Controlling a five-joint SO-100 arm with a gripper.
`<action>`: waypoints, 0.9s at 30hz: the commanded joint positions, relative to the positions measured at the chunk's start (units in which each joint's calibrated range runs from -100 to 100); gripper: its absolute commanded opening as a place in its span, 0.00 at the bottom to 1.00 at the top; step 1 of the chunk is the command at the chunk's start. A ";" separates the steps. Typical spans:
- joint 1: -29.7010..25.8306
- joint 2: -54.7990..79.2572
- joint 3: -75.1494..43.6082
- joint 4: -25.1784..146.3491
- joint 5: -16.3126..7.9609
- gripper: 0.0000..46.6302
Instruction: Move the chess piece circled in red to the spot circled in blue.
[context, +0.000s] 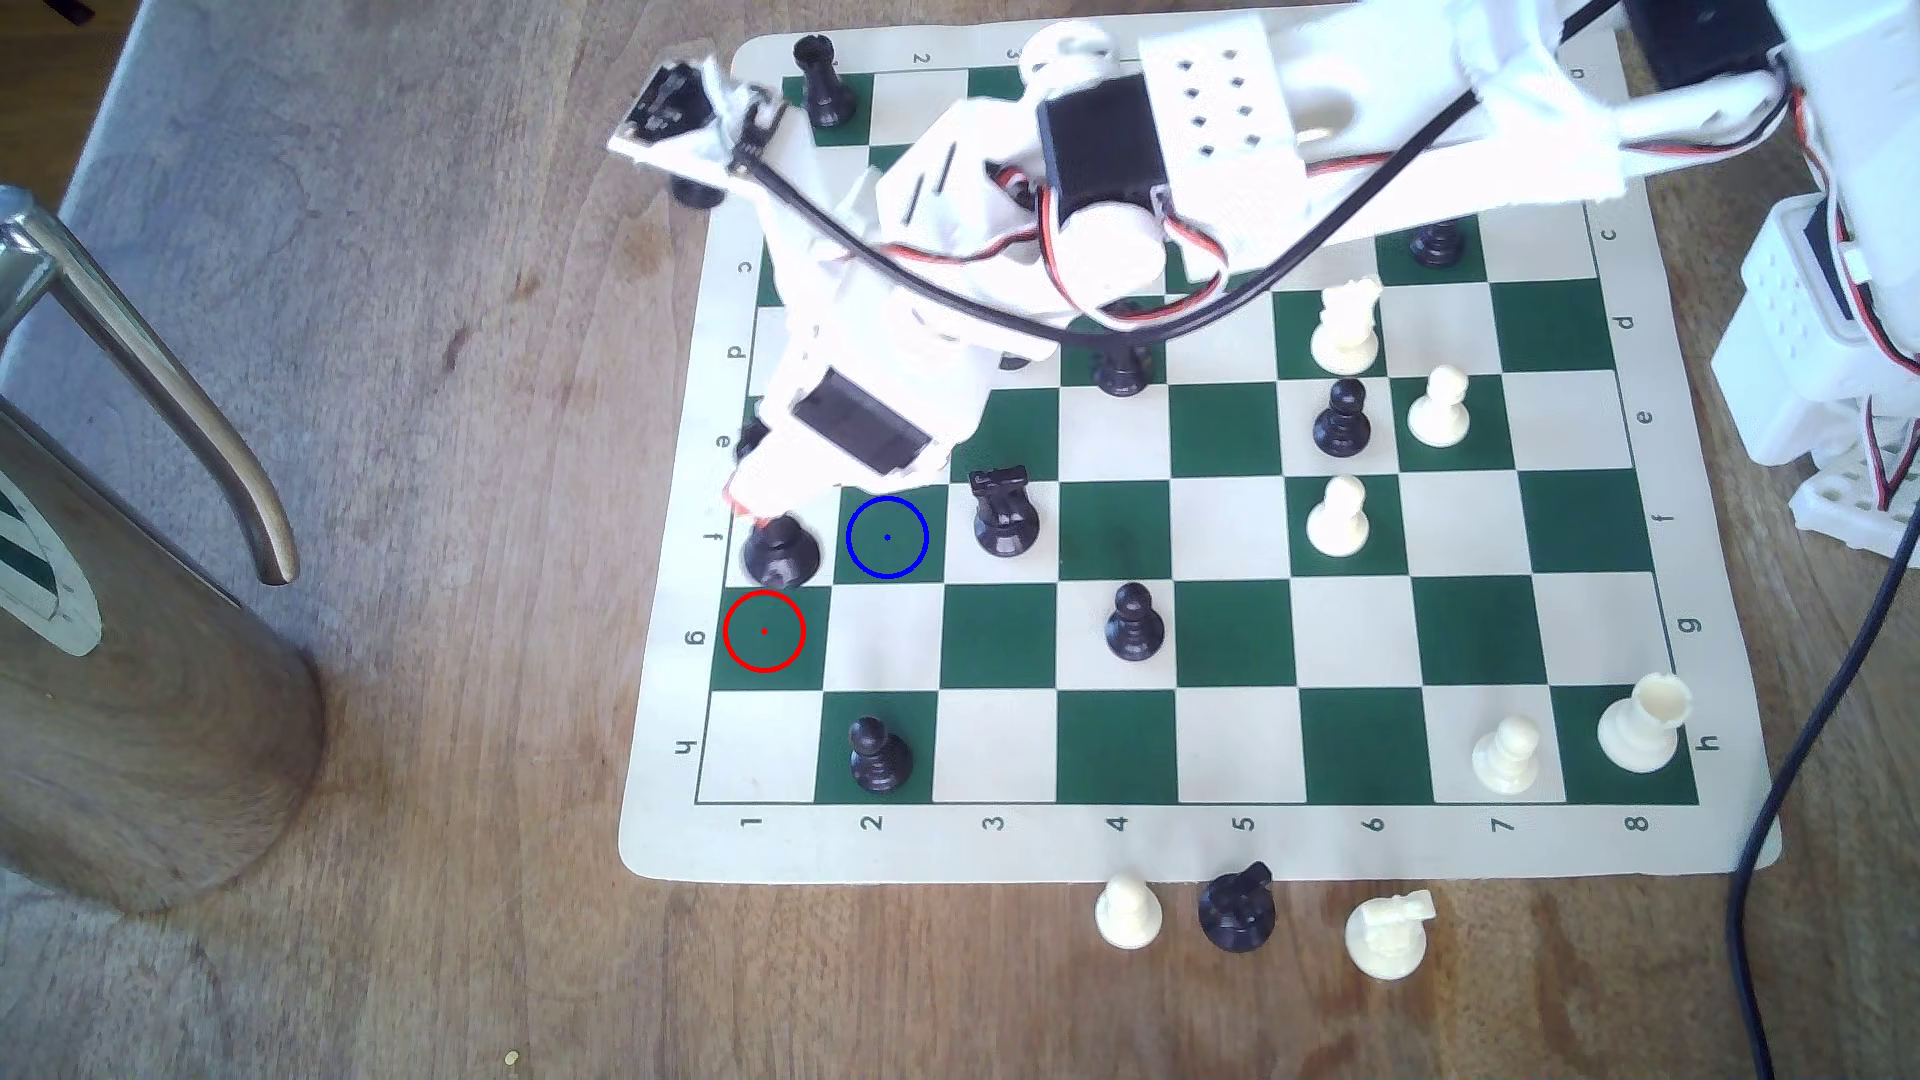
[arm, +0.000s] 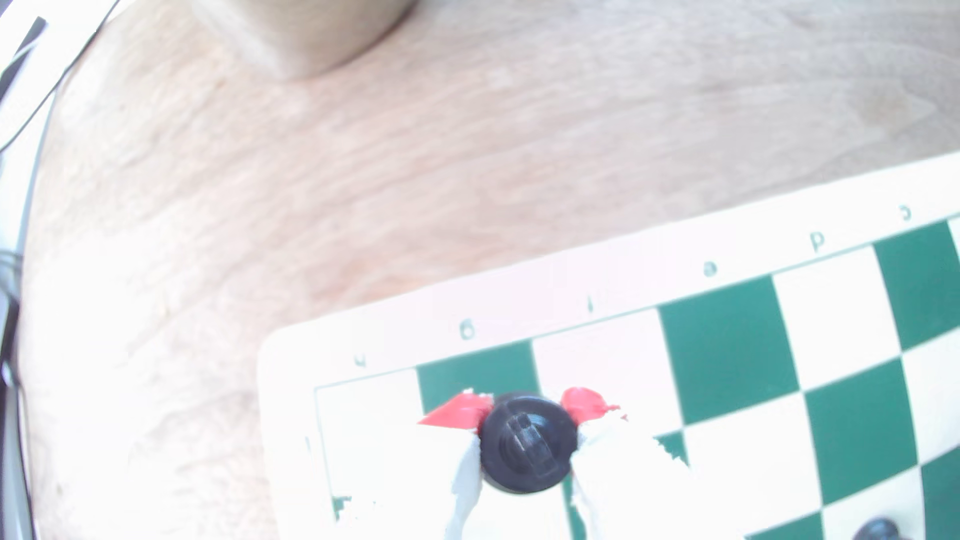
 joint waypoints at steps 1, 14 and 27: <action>1.74 -9.19 1.54 -1.48 0.44 0.01; 4.16 -8.43 7.25 -2.62 1.17 0.01; 2.52 -9.11 10.43 -1.97 1.47 0.01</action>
